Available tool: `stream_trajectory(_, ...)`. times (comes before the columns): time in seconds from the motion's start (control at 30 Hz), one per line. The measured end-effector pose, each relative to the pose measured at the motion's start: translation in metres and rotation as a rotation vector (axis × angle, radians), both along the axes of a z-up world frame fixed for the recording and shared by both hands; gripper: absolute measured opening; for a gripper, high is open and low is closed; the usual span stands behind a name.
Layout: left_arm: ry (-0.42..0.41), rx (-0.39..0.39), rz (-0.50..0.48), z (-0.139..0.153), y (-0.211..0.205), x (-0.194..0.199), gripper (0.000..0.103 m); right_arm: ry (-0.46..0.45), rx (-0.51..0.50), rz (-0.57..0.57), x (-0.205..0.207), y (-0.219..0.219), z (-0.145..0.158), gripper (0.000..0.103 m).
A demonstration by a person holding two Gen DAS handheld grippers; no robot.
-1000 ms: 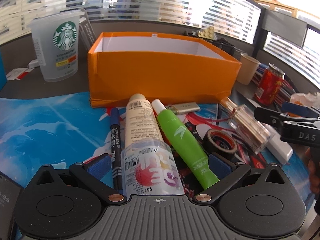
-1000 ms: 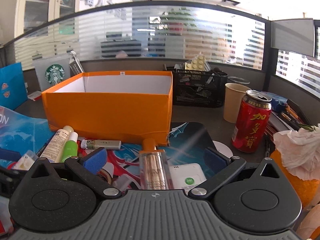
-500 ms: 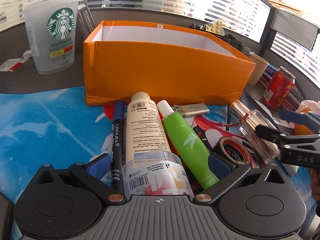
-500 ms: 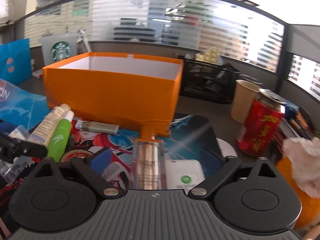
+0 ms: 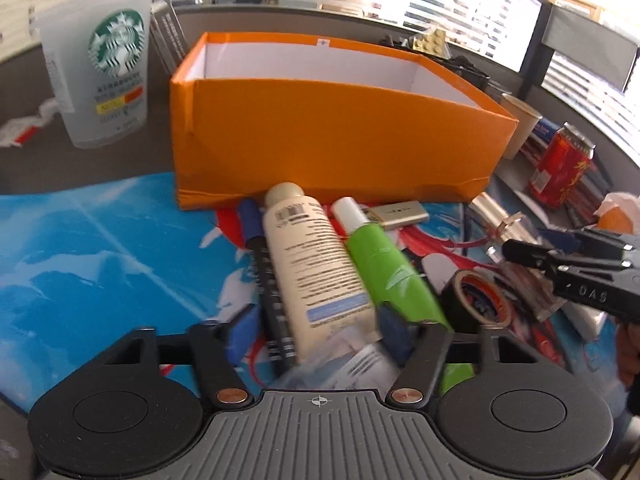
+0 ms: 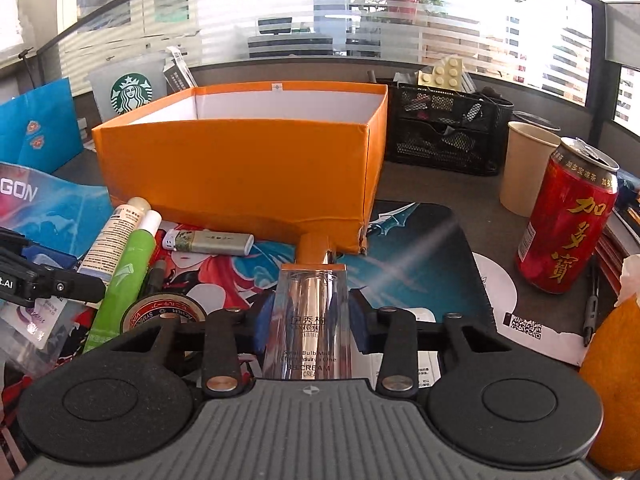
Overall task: Organize rigid objects
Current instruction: 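Grasp the clear plastic container with the left gripper while the right gripper lifts the bottle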
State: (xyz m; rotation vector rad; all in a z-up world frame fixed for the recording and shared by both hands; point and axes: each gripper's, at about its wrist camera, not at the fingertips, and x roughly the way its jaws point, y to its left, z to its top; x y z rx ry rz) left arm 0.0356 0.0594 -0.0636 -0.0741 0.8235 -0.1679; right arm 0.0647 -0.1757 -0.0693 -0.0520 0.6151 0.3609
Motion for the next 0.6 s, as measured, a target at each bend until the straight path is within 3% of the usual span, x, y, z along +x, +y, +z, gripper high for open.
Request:
stream_trajectory(0.07, -0.024, 0.026, -0.032, 0.005, -0.004, -0.008, 0.053, -0.004, -0.014, 0.0, 0.0, 0.002, 0.0, 0.037)
stream_trajectory(0.2, -0.025, 0.073, -0.098, 0.015, -0.011, -0.022, 0.053, -0.001, -0.02, -0.001, -0.003, 0.003, 0.001, 0.037)
stream_trajectory(0.37, 0.018, 0.076, -0.062, 0.016, 0.0, -0.03, 0.06, 0.0, -0.064, 0.02, -0.007, 0.007, 0.001, 0.037)
stream_trajectory(0.6, 0.061, 0.059, -0.038, 0.018, 0.015, -0.044, 0.061, -0.02, -0.173, 0.054, -0.013, 0.021, -0.002, 0.037)
